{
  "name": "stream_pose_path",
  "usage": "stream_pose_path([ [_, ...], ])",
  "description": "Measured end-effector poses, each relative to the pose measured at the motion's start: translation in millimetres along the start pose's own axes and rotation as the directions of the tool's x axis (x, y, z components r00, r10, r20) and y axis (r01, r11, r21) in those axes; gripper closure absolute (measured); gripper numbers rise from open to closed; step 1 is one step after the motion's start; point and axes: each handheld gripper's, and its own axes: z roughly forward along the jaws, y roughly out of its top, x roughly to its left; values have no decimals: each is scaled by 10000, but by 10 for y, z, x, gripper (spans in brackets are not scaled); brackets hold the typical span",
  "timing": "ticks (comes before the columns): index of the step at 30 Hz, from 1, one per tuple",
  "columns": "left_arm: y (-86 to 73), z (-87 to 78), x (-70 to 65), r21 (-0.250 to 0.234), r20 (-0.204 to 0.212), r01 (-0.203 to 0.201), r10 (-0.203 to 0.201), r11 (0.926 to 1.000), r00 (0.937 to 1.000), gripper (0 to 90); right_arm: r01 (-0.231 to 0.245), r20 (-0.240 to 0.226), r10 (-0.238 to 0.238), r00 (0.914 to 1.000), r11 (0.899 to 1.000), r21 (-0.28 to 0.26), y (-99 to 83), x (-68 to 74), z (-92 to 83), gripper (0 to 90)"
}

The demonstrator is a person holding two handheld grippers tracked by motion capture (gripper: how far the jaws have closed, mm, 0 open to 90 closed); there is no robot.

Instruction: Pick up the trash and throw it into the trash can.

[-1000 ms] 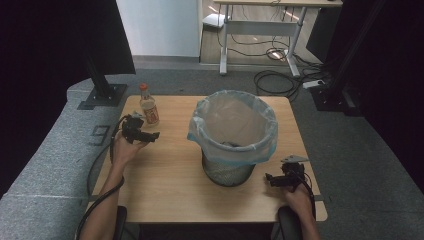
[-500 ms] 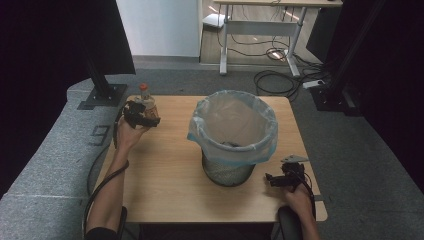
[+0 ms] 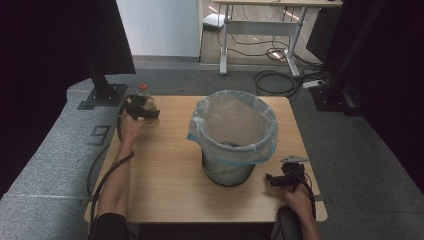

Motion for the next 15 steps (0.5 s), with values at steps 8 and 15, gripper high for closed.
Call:
stream_pose_path([
  [8,43,44,37,-428,154,201,-194,9989,9997,167,-4,1,4,10000,10000,3,0,0,0,0],
  [15,45,48,33,-445,533,421,-397,9981,9978,269,-3,1,3,10000,10000,2,0,0,0,0],
])
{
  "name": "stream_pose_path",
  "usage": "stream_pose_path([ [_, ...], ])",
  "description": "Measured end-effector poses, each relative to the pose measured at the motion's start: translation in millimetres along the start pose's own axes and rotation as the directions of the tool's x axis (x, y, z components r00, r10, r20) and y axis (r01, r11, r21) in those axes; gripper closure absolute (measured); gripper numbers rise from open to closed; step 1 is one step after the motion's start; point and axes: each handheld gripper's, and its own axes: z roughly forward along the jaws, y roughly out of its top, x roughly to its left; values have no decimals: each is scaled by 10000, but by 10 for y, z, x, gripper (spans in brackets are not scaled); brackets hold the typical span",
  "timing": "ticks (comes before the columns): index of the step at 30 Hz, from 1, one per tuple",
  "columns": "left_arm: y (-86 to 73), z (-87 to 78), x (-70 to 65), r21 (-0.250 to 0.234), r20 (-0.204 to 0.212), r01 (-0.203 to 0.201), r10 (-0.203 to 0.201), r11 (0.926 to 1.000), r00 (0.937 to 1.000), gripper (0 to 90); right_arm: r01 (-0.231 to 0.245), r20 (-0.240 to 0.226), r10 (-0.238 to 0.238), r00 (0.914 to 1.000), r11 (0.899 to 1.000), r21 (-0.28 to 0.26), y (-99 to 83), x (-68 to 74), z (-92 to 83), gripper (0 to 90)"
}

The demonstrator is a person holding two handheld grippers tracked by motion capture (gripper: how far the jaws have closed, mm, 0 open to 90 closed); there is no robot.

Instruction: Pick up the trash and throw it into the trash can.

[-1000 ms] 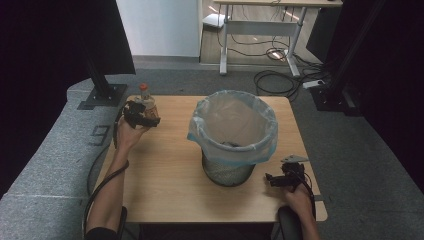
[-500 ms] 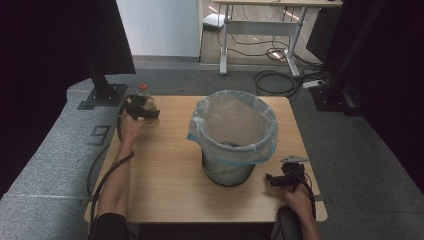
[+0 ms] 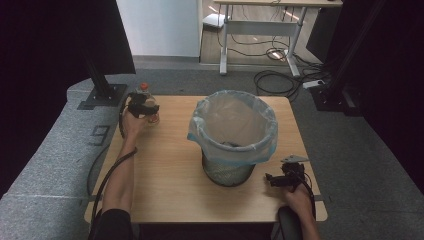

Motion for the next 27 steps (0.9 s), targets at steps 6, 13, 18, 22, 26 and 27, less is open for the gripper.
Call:
stream_pose_path([
  [6,-12,-32,-36,47,-40,10,-10,10000,10000,277,-2,1,2,10000,10000,0,0,0,0,0],
  [13,-2,-97,-73,302,-31,-89,90,9995,10000,278,0,-1,0,10000,10000,0,0,0,0,0],
  [18,5,-212,-101,211,288,-133,127,9997,9995,278,0,0,0,10000,10000,1,0,0,0,0],
  [22,-7,-310,-155,243,527,-324,311,9992,9981,278,-1,0,1,10000,10000,0,0,0,0,0],
  [26,-21,-418,-211,266,913,-399,373,9988,9951,278,0,-3,0,10000,10000,3,0,0,0,0],
  [27,-22,-446,-230,283,976,-460,431,9985,9943,278,0,-3,0,10000,10000,3,0,0,0,0],
])
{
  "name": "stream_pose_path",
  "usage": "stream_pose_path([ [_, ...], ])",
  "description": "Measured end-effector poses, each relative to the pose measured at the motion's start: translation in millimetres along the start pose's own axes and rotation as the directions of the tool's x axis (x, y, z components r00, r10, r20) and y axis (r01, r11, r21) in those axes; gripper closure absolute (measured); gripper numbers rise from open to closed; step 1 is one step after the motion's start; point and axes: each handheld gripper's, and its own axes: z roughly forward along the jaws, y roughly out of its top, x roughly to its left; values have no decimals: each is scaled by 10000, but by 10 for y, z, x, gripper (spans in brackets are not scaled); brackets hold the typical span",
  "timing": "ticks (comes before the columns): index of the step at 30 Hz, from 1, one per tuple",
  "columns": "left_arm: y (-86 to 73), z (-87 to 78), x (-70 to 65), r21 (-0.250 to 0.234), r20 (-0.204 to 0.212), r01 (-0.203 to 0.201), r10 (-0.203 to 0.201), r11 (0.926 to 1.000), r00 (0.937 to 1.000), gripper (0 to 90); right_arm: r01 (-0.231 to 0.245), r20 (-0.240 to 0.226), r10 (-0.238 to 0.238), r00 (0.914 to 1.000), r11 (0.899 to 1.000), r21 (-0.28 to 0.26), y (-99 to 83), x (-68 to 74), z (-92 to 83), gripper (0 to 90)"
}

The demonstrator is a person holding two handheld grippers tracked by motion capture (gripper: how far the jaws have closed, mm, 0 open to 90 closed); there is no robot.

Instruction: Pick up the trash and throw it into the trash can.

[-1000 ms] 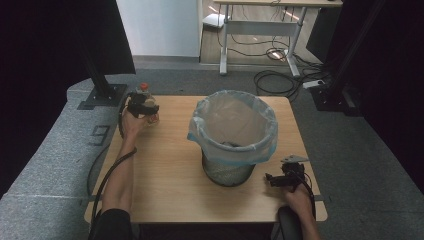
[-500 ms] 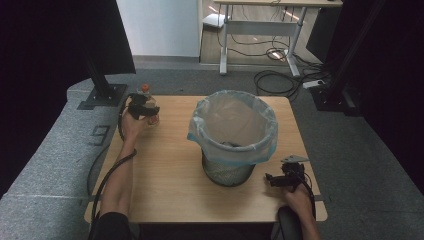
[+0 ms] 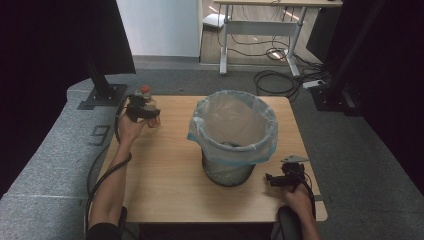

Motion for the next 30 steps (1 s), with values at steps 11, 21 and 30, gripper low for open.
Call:
stream_pose_path([
  [11,49,-328,-245,115,891,-684,671,9976,9938,279,1,3,-1,10000,10000,-2,0,0,0,0],
  [21,182,-621,-501,68,1699,-1242,1213,9922,9780,279,-2,1,2,10000,10000,-1,1,0,0,0],
  [30,319,-810,-675,-41,2241,-1549,1518,9879,9627,279,18,-12,-18,10000,10000,0,0,5,-1,0],
])
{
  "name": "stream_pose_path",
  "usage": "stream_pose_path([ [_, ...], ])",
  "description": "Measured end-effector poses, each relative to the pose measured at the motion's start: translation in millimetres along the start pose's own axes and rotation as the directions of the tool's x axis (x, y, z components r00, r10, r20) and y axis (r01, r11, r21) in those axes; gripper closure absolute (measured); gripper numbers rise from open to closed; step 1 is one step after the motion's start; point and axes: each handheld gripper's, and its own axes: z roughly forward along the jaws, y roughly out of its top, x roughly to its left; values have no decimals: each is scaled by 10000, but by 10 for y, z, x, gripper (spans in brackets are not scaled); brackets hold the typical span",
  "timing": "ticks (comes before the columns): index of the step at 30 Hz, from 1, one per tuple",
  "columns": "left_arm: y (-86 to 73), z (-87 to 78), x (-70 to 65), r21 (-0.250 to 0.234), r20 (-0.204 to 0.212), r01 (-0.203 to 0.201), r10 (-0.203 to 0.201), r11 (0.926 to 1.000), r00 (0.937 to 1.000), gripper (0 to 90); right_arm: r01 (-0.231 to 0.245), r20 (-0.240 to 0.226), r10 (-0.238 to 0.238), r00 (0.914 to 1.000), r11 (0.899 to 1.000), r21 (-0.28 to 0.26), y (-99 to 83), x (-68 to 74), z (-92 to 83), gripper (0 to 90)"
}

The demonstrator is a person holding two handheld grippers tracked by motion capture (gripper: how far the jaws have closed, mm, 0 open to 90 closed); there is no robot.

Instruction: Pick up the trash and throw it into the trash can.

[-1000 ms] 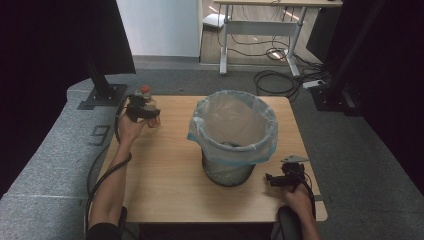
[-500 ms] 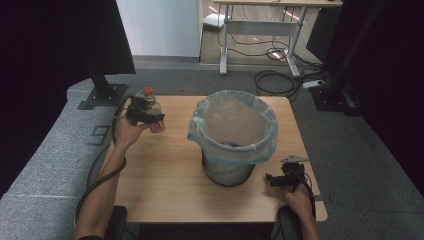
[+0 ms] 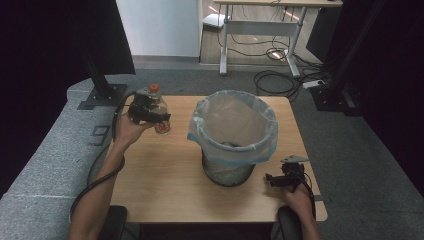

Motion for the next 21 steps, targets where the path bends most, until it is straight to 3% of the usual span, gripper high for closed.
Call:
stream_pose_path([
  [8,170,-146,-185,146,366,-565,559,9983,9978,278,13,-37,-13,10000,10000,11,-1,6,-2,0],
  [21,417,-441,-394,77,748,-954,946,9954,9927,279,19,-29,-19,10000,10000,-3,-1,12,-1,0],
])
